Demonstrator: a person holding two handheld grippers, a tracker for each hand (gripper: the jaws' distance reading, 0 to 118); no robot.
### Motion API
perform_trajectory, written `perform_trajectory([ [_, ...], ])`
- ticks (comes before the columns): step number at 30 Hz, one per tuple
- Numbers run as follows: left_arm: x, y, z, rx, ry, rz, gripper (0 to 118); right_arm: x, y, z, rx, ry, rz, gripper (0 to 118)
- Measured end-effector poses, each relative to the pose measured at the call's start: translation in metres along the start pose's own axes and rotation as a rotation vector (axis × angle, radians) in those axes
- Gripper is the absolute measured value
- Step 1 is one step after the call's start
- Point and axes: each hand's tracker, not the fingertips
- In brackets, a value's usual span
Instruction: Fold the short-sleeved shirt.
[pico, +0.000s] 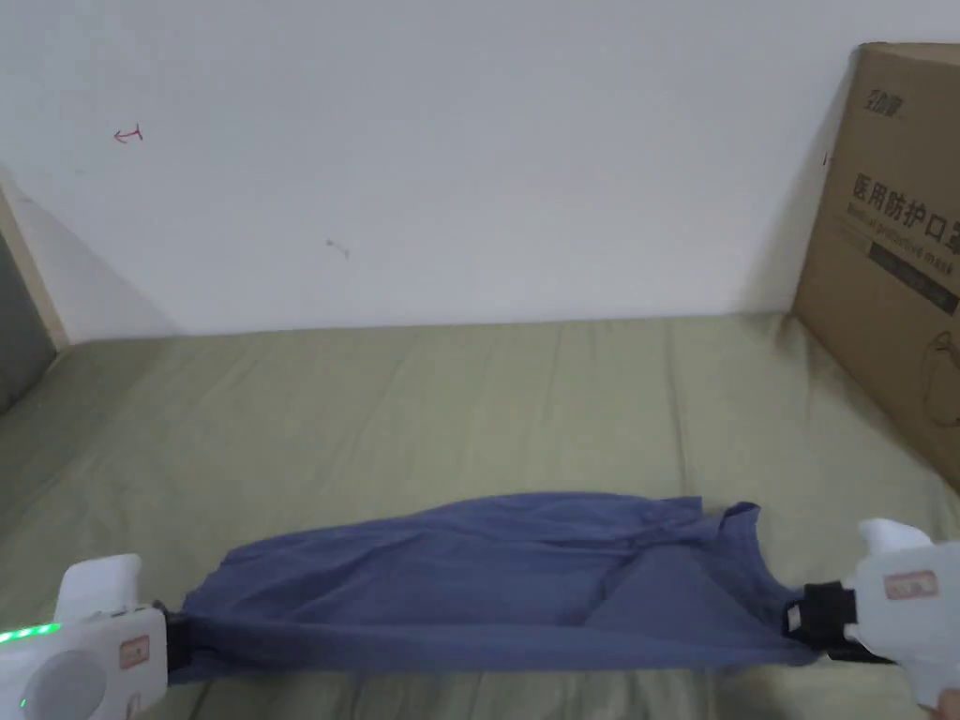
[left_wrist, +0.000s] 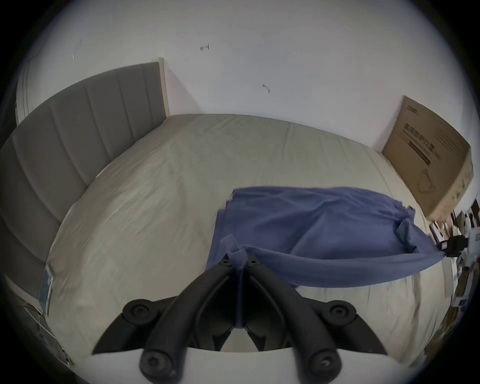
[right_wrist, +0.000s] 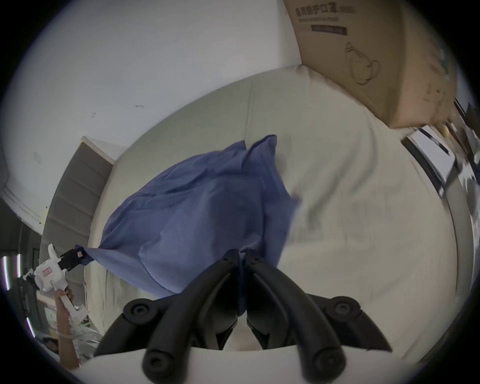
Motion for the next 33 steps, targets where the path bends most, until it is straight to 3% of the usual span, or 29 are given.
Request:
perform_trajectory([
  [5, -0.024, -0.07, 0.083, 0.026, -0.034, 0.014, 1, 0.002, -0.084, 0.061, -0.001, -0.023, 0.076, 3],
  [9, -0.033, -0.131, 0.129, -0.006, -0.015, -0.062, 1, 0.005, -0.158, 0.102, -0.013, -0.028, 0.031, 3],
  [11, -0.035, -0.158, 0.142, -0.04, 0.0, -0.113, 1, 0.004, -0.192, 0.113, -0.026, -0.041, 0.046, 3],
  [14, -0.043, -0.19, 0.157, -0.062, 0.005, -0.083, 1, 0.003, -0.237, 0.125, -0.07, -0.048, 0.085, 3],
  [19, -0.059, -0.212, 0.169, -0.058, -0.001, -0.021, 4, 0.015, -0.275, 0.123, -0.112, -0.049, 0.075, 4],
  [20, -0.057, -0.214, 0.17, -0.057, -0.009, -0.028, 11, 0.018, -0.278, 0.12, -0.107, -0.048, 0.069, 6],
  [21, -0.056, -0.214, 0.171, -0.063, 0.004, -0.062, 28, 0.019, -0.279, 0.119, -0.088, -0.035, 0.059, 16],
  [22, -0.053, -0.213, 0.172, -0.059, 0.027, -0.081, 62, 0.018, -0.278, 0.118, -0.081, -0.039, 0.057, 44],
  [23, -0.051, -0.213, 0.174, -0.067, 0.038, -0.09, 81, 0.018, -0.277, 0.119, -0.07, -0.048, 0.059, 68],
  [24, -0.054, -0.214, 0.179, -0.063, 0.024, -0.077, 86, 0.016, -0.276, 0.121, -0.054, -0.059, 0.064, 88],
  [25, -0.056, -0.215, 0.185, -0.037, -0.009, -0.04, 86, 0.014, -0.275, 0.124, -0.04, -0.061, 0.071, 97],
  [28, -0.054, -0.21, 0.209, -0.007, -0.064, 0.037, 86, 0.002, -0.271, 0.145, 0.02, -0.052, 0.095, 95],
  [31, -0.047, -0.215, 0.236, 0.027, -0.08, 0.019, 86, -0.015, -0.273, 0.162, 0.085, -0.068, 0.131, 94],
  [33, -0.043, -0.221, 0.25, 0.04, -0.139, -0.002, 85, -0.027, -0.278, 0.174, 0.108, -0.051, 0.149, 78],
])
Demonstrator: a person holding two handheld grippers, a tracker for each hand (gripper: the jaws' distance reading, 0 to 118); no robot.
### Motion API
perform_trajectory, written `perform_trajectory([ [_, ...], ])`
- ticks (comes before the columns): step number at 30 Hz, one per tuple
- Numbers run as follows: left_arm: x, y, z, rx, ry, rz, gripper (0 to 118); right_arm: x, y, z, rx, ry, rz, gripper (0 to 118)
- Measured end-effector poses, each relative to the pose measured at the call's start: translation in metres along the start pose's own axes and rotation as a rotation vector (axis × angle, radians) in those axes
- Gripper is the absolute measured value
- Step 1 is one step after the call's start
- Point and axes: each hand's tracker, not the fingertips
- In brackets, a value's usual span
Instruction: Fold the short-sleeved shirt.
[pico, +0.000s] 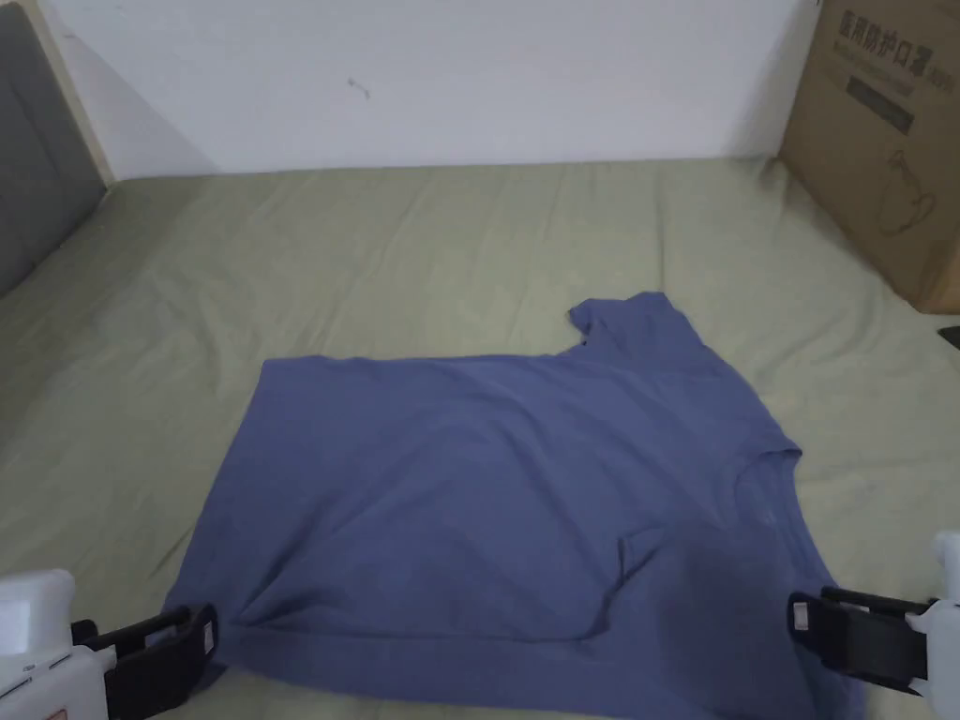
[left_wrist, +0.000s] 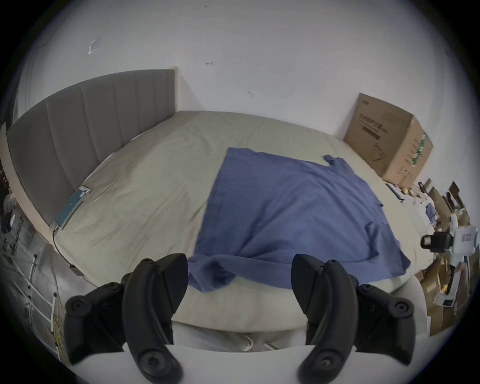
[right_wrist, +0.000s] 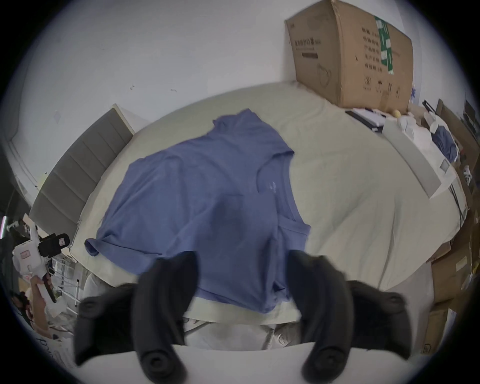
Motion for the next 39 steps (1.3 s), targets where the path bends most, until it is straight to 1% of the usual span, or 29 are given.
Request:
perform_trajectory([
  [1, 0.003, -0.003, 0.004, -0.009, -0.004, -0.002, 78, -0.005, -0.002, 0.004, 0.016, 0.007, 0.005, 53],
  [2, 0.006, -0.007, 0.007, -0.012, 0.006, 0.001, 67, -0.01, -0.004, 0.007, 0.024, 0.012, 0.002, 32],
  [3, 0.009, -0.013, 0.008, -0.02, 0.013, 0.003, 49, -0.015, -0.008, 0.008, 0.029, 0.012, -0.005, 15],
  [4, 0.007, -0.022, 0.005, -0.027, 0.027, 0.001, 15, -0.018, -0.011, 0.008, 0.032, 0.018, -0.013, 7],
  [5, 0.006, -0.029, 0.003, -0.038, 0.05, -0.001, 0, -0.021, -0.014, 0.007, 0.026, 0.035, -0.021, 4],
  [6, 0.003, -0.036, 0.001, -0.052, 0.089, 0.021, 0, -0.024, -0.018, 0.006, 0.015, 0.057, -0.016, 0],
  [8, -0.01, -0.042, -0.007, -0.108, 0.057, 0.073, 0, -0.03, -0.022, 0.001, 0.001, 0.049, -0.014, 0],
  [10, -0.019, -0.042, -0.01, -0.071, 0.043, 0.108, 0, -0.032, -0.024, -0.005, -0.03, 0.039, 0.013, 0],
  [11, -0.023, -0.039, -0.012, -0.063, 0.055, 0.108, 4, -0.031, -0.025, -0.008, -0.041, 0.039, 0.012, 0],
  [12, -0.028, -0.033, -0.015, -0.055, 0.073, 0.094, 18, -0.029, -0.025, -0.009, -0.044, 0.04, 0.006, 0],
  [13, -0.032, -0.028, -0.018, -0.045, 0.08, 0.077, 36, -0.026, -0.025, -0.011, -0.049, 0.042, -0.007, 0],
  [14, -0.036, -0.022, -0.024, -0.047, 0.09, 0.07, 43, -0.023, -0.025, -0.013, -0.053, 0.045, -0.022, 0],
  [16, -0.042, -0.009, -0.038, -0.055, 0.101, 0.069, 47, -0.016, -0.025, -0.017, -0.063, 0.033, -0.057, 0],
  [19, -0.053, 0.003, -0.066, -0.07, 0.078, 0.103, 47, -0.009, -0.028, -0.02, -0.079, 0.02, -0.08, 0],
  [21, -0.056, 0.006, -0.091, -0.151, 0.074, 0.126, 43, -0.005, -0.03, -0.022, -0.093, 0.015, -0.087, 0],
  [22, -0.056, 0.004, -0.099, -0.173, 0.067, 0.135, 19, -0.003, -0.031, -0.023, -0.103, 0.01, -0.091, 0],
  [23, -0.054, 0.0, -0.104, -0.19, 0.054, 0.138, 0, -0.003, -0.033, -0.023, -0.11, 0.005, -0.094, 0],
  [25, -0.044, -0.006, -0.106, -0.221, -0.002, 0.122, 0, 0.0, -0.035, -0.023, -0.119, -0.009, -0.105, 0],
  [27, -0.034, -0.011, -0.101, -0.207, 0.051, 0.081, 0, 0.004, -0.037, -0.024, -0.122, -0.026, -0.106, 0],
  [28, -0.032, -0.01, -0.098, -0.204, 0.055, 0.081, 0, 0.004, -0.037, -0.024, -0.121, -0.031, -0.098, 8],
  [29, -0.032, -0.007, -0.097, -0.2, 0.053, 0.09, 0, 0.004, -0.036, -0.026, -0.126, -0.035, -0.084, 31],
  [30, -0.033, -0.004, -0.095, -0.195, 0.047, 0.109, 0, 0.004, -0.035, -0.03, -0.141, -0.046, -0.064, 63],
  [31, -0.032, -0.002, -0.093, -0.189, 0.046, 0.122, 0, 0.003, -0.034, -0.034, -0.158, -0.059, -0.046, 104],
  [32, -0.035, 0.001, -0.09, -0.184, 0.047, 0.128, 0, 0.002, -0.033, -0.037, -0.152, -0.068, -0.033, 114],
  [34, -0.033, 0.003, -0.085, -0.177, 0.044, 0.128, 0, 0.001, -0.029, -0.04, -0.136, -0.075, -0.004, 112],
  [36, -0.034, 0.003, -0.085, -0.18, 0.043, 0.111, 0, 0.0, -0.026, -0.053, -0.152, -0.125, 0.024, 111],
  [37, -0.032, 0.003, -0.085, -0.185, 0.046, 0.099, 0, 0.001, -0.025, -0.058, -0.16, -0.125, 0.024, 103],
  [38, -0.031, 0.002, -0.086, -0.19, 0.049, 0.088, 0, 0.003, -0.025, -0.065, -0.175, -0.112, 0.027, 87],
  [39, -0.029, 0.002, -0.087, -0.197, 0.055, 0.08, 0, 0.002, -0.025, -0.07, -0.198, -0.108, 0.024, 51],
])
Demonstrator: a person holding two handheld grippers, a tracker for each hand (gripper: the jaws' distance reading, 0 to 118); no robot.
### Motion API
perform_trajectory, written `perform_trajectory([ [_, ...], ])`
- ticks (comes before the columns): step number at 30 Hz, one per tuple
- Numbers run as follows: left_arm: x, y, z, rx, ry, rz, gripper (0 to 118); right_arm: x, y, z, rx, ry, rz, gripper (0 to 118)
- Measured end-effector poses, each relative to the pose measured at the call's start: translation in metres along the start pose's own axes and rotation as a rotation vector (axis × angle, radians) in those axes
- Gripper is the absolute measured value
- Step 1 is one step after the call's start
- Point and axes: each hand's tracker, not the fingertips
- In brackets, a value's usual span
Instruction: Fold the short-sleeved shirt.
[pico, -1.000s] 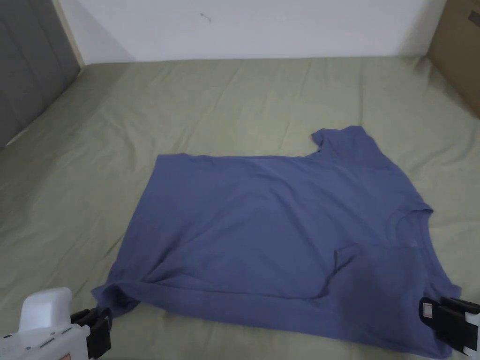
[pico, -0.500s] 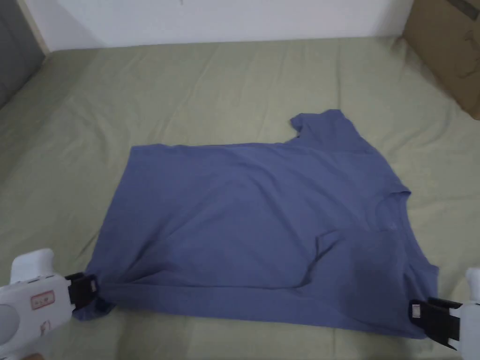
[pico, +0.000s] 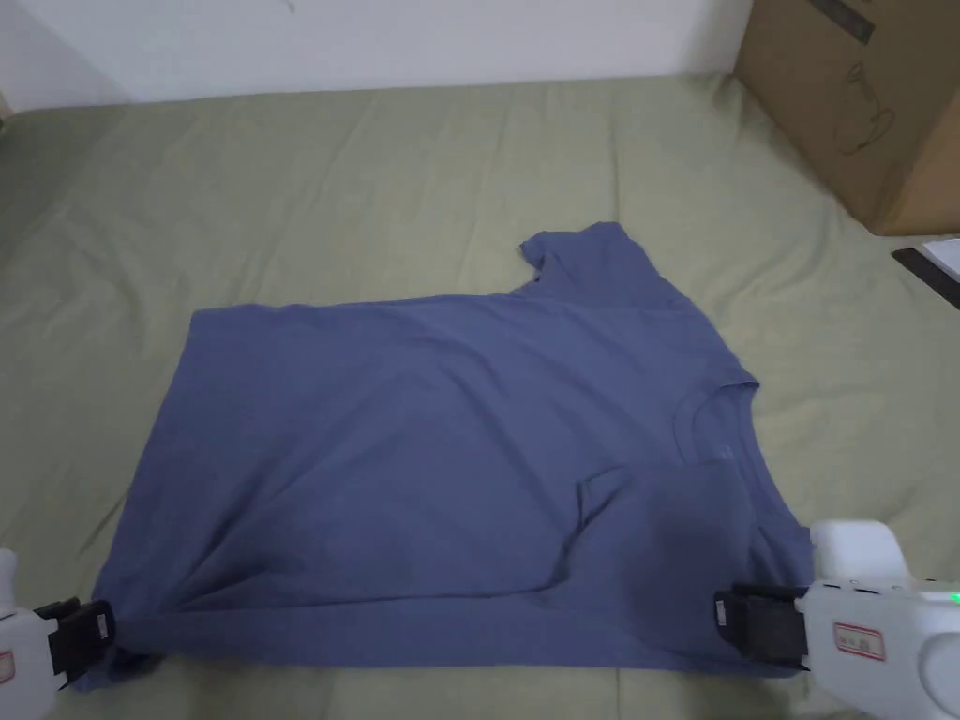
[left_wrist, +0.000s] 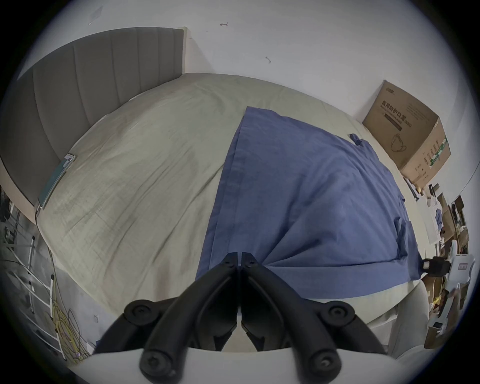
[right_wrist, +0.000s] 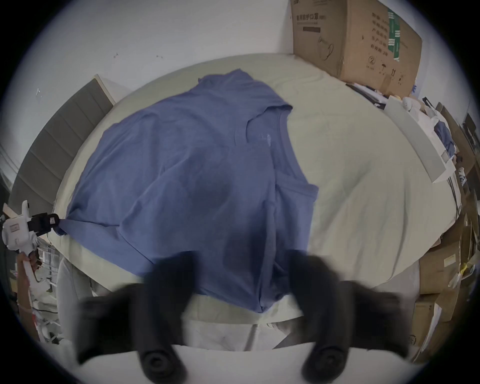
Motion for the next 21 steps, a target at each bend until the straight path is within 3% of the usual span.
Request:
perform_trajectory([
  [1, -0.003, 0.0, -0.001, -0.004, 0.003, -0.002, 0, -0.003, -0.001, -0.003, -0.003, -0.005, 0.003, 3],
  [5, -0.006, -0.002, 0.0, -0.007, 0.003, 0.01, 0, -0.01, -0.006, -0.003, -0.025, 0.008, 0.061, 2],
  [9, -0.007, 0.0, 0.002, -0.008, -0.001, 0.014, 0, 0.0, 0.002, 0.015, 0.037, 0.037, -0.019, 2],
  [21, 0.001, 0.035, 0.006, 0.028, -0.009, -0.041, 0, 0.027, 0.062, 0.042, 0.149, 0.072, -0.106, 2],
])
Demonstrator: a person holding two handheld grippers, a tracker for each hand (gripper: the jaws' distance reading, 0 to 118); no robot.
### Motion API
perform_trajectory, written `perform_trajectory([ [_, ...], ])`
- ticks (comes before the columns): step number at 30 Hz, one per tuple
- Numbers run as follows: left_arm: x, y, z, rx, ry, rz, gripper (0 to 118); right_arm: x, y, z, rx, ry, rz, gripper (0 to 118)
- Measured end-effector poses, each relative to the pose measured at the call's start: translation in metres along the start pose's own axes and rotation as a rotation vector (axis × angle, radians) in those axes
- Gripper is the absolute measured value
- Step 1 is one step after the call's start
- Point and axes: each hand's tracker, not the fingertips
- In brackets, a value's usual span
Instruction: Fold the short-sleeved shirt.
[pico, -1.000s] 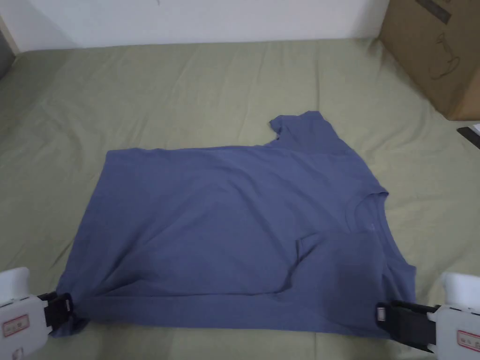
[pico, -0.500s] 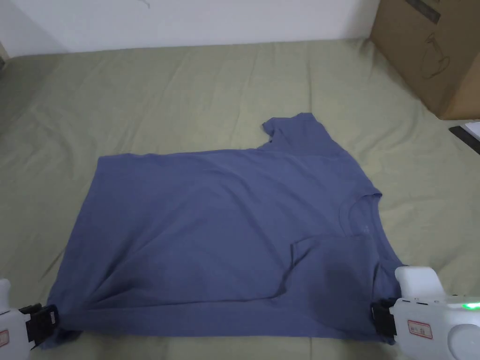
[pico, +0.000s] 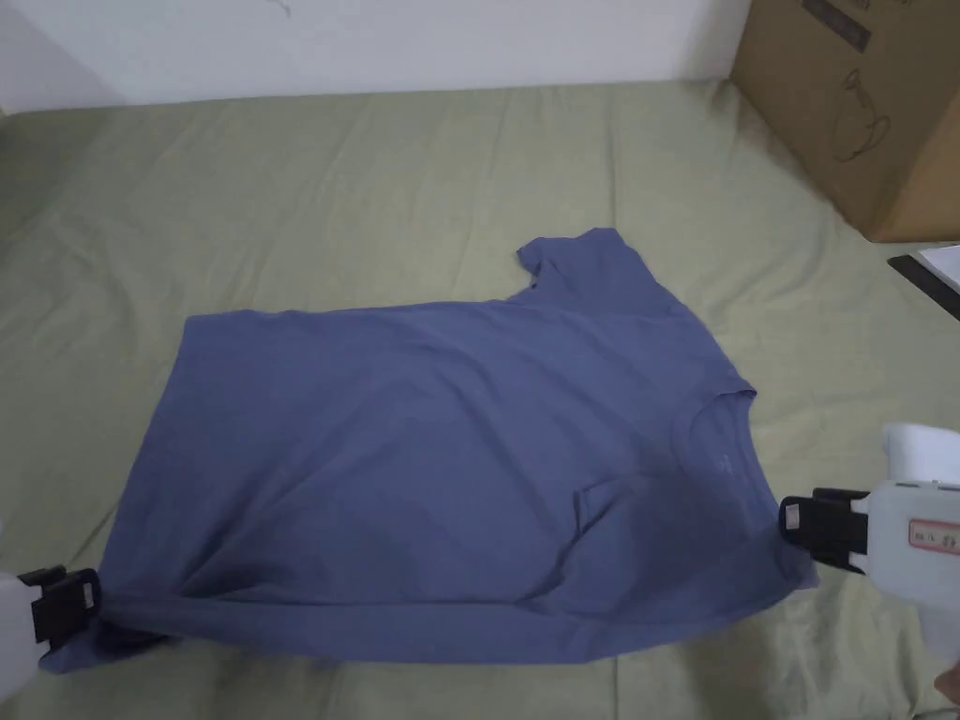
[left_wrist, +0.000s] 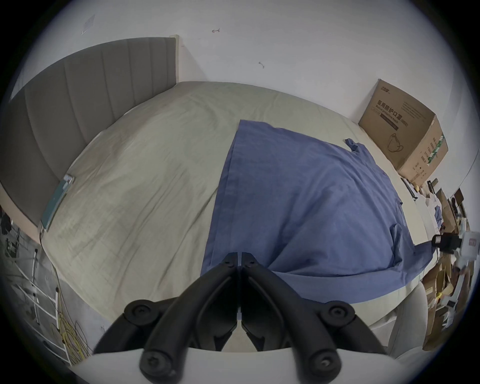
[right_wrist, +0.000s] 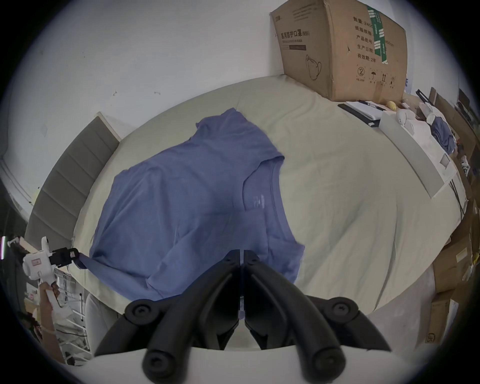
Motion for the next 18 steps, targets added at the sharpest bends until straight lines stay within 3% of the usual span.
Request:
perform_trajectory([
  [5, 0.002, 0.029, -0.007, 0.005, 0.002, -0.041, 0, 0.007, 0.031, -0.016, 0.004, 0.029, -0.032, 2],
  [12, 0.002, 0.073, -0.057, -0.039, 0.032, -0.052, 0, 0.014, 0.073, -0.072, -0.045, -0.03, -0.072, 2],
  [16, 0.003, 0.088, -0.091, -0.105, 0.039, -0.049, 0, 0.015, 0.086, -0.105, -0.089, -0.085, -0.042, 2],
  [18, 0.002, 0.094, -0.101, -0.11, 0.032, -0.04, 0, 0.018, 0.092, -0.114, -0.11, -0.072, -0.085, 2],
])
